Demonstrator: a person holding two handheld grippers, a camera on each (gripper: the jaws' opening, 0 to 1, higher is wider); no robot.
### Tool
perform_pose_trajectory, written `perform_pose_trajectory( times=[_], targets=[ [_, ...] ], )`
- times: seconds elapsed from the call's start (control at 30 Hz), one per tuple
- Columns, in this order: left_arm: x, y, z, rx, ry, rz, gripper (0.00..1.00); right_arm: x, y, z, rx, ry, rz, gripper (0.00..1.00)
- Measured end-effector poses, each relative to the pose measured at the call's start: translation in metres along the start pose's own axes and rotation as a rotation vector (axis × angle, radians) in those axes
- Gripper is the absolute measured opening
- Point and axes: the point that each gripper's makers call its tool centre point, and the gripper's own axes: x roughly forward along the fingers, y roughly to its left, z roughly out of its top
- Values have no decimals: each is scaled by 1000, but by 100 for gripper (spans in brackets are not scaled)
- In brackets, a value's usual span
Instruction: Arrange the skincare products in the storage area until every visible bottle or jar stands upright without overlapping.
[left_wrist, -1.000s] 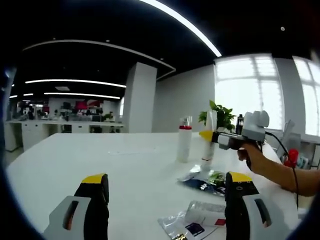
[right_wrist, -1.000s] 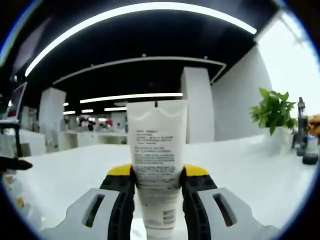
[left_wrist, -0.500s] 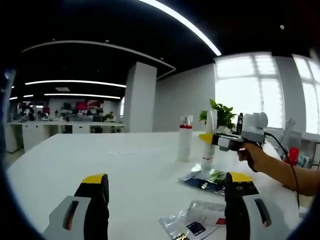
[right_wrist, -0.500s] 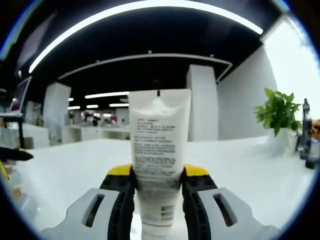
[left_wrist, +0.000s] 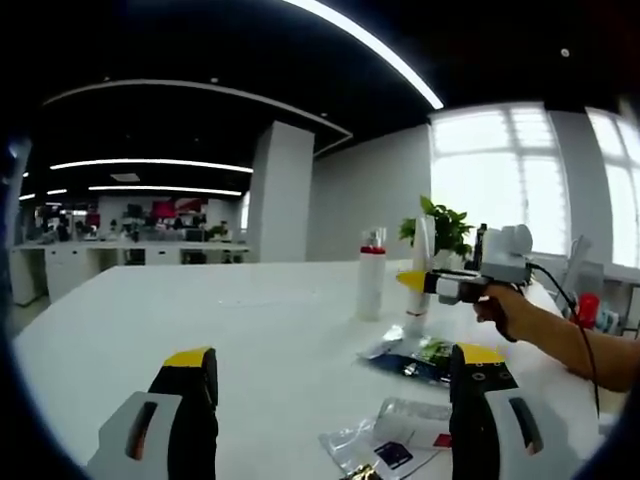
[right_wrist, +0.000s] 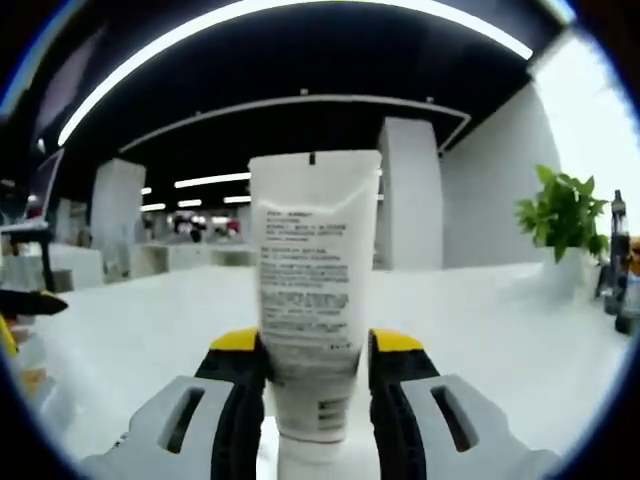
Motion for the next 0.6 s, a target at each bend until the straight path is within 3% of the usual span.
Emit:
perform_pose_trajectory(
  times=[0.13,0.4,0.5,0.6],
  targets=[
    [-1,-2,-2,2,4,-1,99,2,2,-5,66,13,18,50],
    [-1,-1,-2,4,9,-1,99,6,9,-15,135,48,52,82],
    [0,0,-3,5,13,-2,99,6,10,-22,187,90,66,88],
    [0,1,-4,8,19,0,99,5,10,-27,172,116,70,92]
  ],
)
